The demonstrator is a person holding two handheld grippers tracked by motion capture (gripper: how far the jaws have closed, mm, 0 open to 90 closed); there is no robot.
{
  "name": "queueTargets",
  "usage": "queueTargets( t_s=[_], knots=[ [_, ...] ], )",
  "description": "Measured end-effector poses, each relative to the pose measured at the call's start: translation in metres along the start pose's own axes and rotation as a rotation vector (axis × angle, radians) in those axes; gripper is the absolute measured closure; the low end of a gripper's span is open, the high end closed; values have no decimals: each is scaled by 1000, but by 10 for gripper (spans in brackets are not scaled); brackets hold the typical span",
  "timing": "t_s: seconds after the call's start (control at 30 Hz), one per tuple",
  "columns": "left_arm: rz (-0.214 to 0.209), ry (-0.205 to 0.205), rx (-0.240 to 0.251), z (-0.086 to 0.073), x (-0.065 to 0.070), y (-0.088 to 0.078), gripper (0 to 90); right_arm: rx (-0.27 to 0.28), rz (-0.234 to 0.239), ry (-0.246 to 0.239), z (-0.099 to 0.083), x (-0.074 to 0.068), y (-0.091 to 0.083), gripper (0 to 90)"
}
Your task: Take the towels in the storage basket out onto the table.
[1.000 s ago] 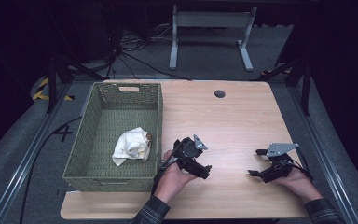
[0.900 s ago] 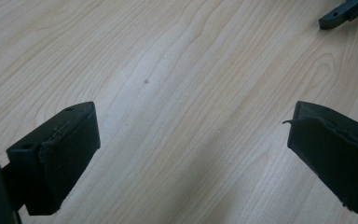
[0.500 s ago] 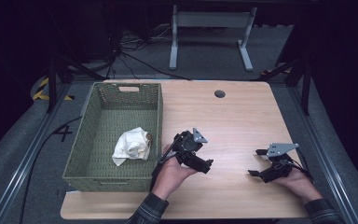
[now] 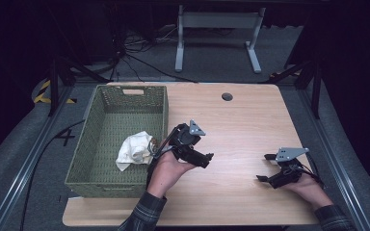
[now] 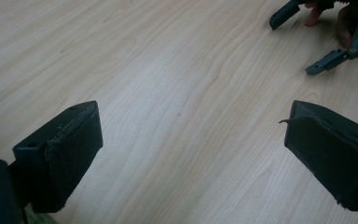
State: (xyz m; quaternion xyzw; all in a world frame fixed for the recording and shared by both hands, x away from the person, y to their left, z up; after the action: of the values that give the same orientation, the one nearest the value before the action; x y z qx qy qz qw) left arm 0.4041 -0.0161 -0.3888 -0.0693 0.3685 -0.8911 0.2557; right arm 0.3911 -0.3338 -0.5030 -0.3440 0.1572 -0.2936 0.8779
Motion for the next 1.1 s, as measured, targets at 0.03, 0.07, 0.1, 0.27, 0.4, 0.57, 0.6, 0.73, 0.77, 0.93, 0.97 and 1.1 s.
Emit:
queueTargets(
  t_s=[0.03, 0.07, 0.1, 0.27, 0.4, 0.57, 0.6, 0.73, 0.77, 0.93, 0.97, 1.1],
  knots=[
    [4, -1, 2, 0, -3, -3, 46, 0, -1, 0, 0, 0, 0, 77],
    [3, -3, 2, 0, -5, -5, 46, 0, 0, 0, 0, 0, 0, 77],
    [6, -5, 3, 0, -7, -7, 46, 0, 0, 0, 0, 0, 0, 76],
    [25, -11, 17, -2, -19, -19, 50, 0, 0, 1, 0, 0, 0, 77],
    [33, -17, 31, -7, -27, -27, 58, 1, 0, -1, 0, 0, 0, 76],
    [38, -30, 36, -14, -35, -36, 61, 0, 0, 1, 0, 0, 0, 76],
    [39, -33, 39, -15, -37, -38, 61, 0, 0, 0, 0, 0, 0, 76],
    [43, -47, 35, -22, -44, -44, 60, 1, -1, 0, 0, 0, 0, 76],
    [49, -54, 39, -24, -46, -46, 60, 1, -1, 0, 0, 0, 0, 76],
    [62, -69, 39, -31, -55, -54, 61, 0, 0, 0, 0, 0, 0, 76],
    [65, -74, 43, -32, -57, -55, 61, 0, 0, 0, 0, 0, 0, 77],
    [92, -86, 39, -40, -67, -62, 63, 0, -1, 1, 0, 0, 0, 76]
  ],
)
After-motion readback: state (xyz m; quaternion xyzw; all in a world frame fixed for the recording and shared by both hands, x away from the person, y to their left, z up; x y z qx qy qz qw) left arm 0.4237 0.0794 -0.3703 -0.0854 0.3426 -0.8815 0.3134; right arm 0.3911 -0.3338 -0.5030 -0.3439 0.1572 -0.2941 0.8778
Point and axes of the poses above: each handheld gripper's, and its own axes: y roughly forward along the jaws, z roughly out of its top, x roughly to its right, the point moved 5 cm from there along y, roughly forward along the jaws, and after that the axes turned 8 degrees about y, right-handed, at the moved point
